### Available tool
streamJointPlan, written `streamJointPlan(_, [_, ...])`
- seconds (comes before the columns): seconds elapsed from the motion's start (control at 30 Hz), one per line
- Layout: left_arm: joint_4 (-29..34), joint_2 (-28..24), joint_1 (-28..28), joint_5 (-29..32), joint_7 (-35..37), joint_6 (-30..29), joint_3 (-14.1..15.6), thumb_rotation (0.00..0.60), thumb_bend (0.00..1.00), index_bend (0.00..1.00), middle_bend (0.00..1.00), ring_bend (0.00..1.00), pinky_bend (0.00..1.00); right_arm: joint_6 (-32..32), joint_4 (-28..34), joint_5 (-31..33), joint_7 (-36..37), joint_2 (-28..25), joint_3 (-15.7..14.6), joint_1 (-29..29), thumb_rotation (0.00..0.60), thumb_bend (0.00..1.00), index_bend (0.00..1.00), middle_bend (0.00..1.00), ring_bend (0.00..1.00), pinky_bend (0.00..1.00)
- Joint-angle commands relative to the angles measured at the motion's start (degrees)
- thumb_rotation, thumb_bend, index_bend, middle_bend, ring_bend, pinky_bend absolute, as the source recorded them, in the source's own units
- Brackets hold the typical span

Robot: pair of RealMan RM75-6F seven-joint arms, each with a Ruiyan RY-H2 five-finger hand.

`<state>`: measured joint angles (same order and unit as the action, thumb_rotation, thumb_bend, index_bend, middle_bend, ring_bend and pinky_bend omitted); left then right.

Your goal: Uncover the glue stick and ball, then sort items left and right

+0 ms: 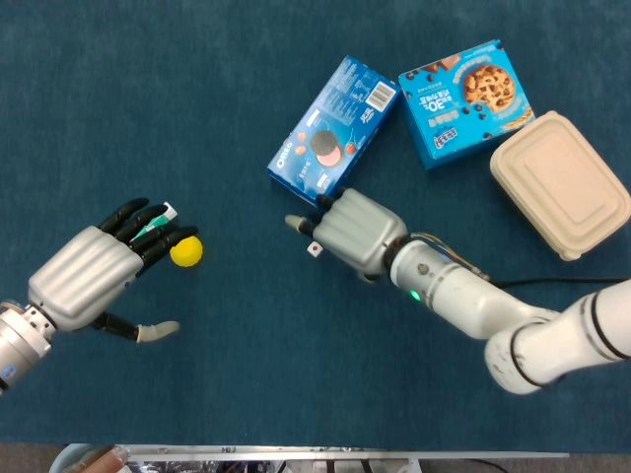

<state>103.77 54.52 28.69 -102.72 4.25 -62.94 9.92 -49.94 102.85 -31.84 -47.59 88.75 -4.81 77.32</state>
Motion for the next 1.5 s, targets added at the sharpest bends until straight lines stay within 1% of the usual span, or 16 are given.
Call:
streamJointPlan(0.03, [0.1, 0.1, 0.0, -0.1, -0.1, 0.1, 0.0, 0.222, 0.17, 0.22, 0.17, 0.0, 0.04, 0.8, 1.5, -1.2, 0.0, -1.0, -1.6, -0.6, 0.6, 0.15, 0.06, 0.27, 0.15, 0.25])
streamJointPlan(0.33, [0.3, 0.0, -0.3, -0.1, -0.4, 0.2, -0.1, 0.222, 0.17, 0.22, 0.17, 0.0, 0.04, 1.2, 1.6, -1.4, -0.3, -0.8, -3.1, -0.9, 0.6, 0.15, 0.06, 0.27, 0.15, 0.25])
streamJointPlan(0.67, [-0.2, -0.2, -0.8, -0.2, 0.1, -0.3, -0.1, 0.225, 0.17, 0.22, 0.17, 0.0, 0.04, 1.6, -0.7, 0.9, -1.8, 2.9, -2.2, 0.6, 0.6, 0.15, 0.06, 0.27, 0.15, 0.25])
streamJointPlan(0.87, [-0.5, -0.3, -1.2, -0.2, 0.3, -0.5, 0.0, 0.225, 0.17, 0.22, 0.17, 0.0, 0.04, 1.3, -3.0, 3.0, -2.6, 6.2, -0.5, 2.1, 0.6, 0.15, 0.06, 0.27, 0.15, 0.24])
streamJointPlan(0.9, [-0.4, -0.4, -1.3, -0.2, 0.2, -0.6, 0.1, 0.225, 0.17, 0.22, 0.17, 0.0, 0.04, 1.2, -3.4, 3.2, -2.9, 6.8, -0.2, 2.3, 0.6, 0.15, 0.06, 0.25, 0.14, 0.23])
streamJointPlan(0.93, [-0.4, -0.6, -1.5, -0.2, 0.0, -0.7, 0.1, 0.225, 0.17, 0.22, 0.17, 0.0, 0.04, 0.9, -3.9, 3.2, -3.1, 7.4, 0.0, 2.5, 0.6, 0.15, 0.06, 0.22, 0.13, 0.22])
streamJointPlan(1.03, [-0.1, -1.1, -2.0, 0.3, -0.1, -1.2, 0.1, 0.22, 0.17, 0.22, 0.16, 0.0, 0.04, -0.1, -4.5, 2.9, -3.6, 8.5, 0.7, 2.8, 0.6, 0.14, 0.01, 0.05, 0.07, 0.17])
streamJointPlan(1.07, [-0.1, -1.3, -2.1, 0.4, 0.1, -1.4, 0.1, 0.218, 0.17, 0.22, 0.16, 0.0, 0.04, -0.4, -4.4, 2.9, -3.5, 8.6, 0.9, 2.7, 0.6, 0.14, 0.0, 0.03, 0.06, 0.17])
streamJointPlan(1.13, [0.0, -1.6, -2.3, 0.1, 0.2, -1.8, 0.2, 0.215, 0.17, 0.22, 0.16, 0.0, 0.04, -0.8, -3.9, 2.8, -3.2, 8.1, 1.0, 2.5, 0.6, 0.14, 0.0, 0.0, 0.06, 0.16])
streamJointPlan(1.27, [0.2, -1.8, -2.3, -0.2, 0.1, -1.8, 0.1, 0.218, 0.17, 0.22, 0.16, 0.0, 0.04, -1.5, -1.8, 2.7, -2.5, 5.6, 0.9, 1.8, 0.6, 0.14, 0.0, 0.0, 0.06, 0.16])
streamJointPlan(1.33, [0.4, -1.8, -2.1, -0.2, 0.2, -1.4, -0.1, 0.219, 0.17, 0.22, 0.16, 0.0, 0.04, -2.1, 0.2, 2.0, -1.7, 3.2, 0.8, 1.1, 0.6, 0.14, 0.0, 0.0, 0.06, 0.16])
streamJointPlan(1.5, [1.4, -1.7, -0.6, -0.3, 1.1, 0.4, -0.8, 0.217, 0.17, 0.22, 0.17, 0.0, 0.04, -4.4, 6.1, -0.7, 1.0, -4.9, 0.0, -1.3, 0.6, 0.14, 0.0, 0.03, 0.06, 0.16])
